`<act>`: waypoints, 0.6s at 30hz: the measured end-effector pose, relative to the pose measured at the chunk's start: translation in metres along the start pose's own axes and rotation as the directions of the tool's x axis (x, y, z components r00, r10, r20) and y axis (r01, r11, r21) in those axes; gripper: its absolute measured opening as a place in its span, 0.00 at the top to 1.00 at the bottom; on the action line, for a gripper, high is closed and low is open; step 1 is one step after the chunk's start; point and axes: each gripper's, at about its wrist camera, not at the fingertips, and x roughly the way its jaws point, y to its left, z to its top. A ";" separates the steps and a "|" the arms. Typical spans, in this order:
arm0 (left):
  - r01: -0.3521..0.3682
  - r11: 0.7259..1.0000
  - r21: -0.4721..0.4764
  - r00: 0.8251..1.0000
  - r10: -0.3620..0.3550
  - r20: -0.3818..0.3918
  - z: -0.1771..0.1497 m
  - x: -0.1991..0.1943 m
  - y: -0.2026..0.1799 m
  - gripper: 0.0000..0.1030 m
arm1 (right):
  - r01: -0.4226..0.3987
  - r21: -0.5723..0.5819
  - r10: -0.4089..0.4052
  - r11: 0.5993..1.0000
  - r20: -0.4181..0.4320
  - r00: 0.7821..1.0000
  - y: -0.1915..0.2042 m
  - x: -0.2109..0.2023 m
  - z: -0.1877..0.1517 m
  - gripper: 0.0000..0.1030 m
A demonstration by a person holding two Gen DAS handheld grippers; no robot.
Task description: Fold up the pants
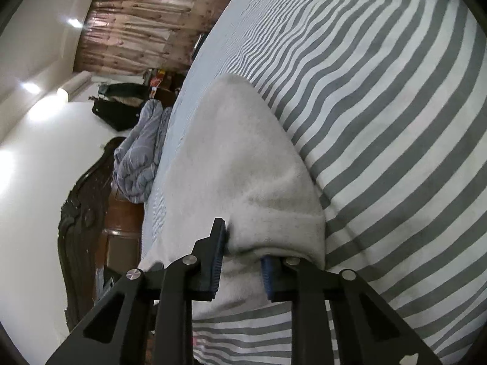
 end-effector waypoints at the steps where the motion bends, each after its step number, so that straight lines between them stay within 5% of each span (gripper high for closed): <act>1: 0.003 1.000 0.004 1.000 -0.003 -0.003 -0.004 -0.001 -0.001 0.46 | -0.018 0.020 0.018 1.000 0.005 1.000 -0.003 -0.001 0.000 0.83; 8: 0.023 0.999 -0.027 0.999 -0.024 -0.032 -0.005 0.024 -0.011 0.44 | -0.051 0.084 0.050 0.995 0.012 0.999 -0.018 -0.008 0.000 0.85; 18: 0.079 0.982 -0.172 0.995 -0.066 0.076 0.016 0.018 0.013 0.44 | -0.074 0.124 0.074 0.990 0.005 0.997 -0.031 -0.010 0.005 0.87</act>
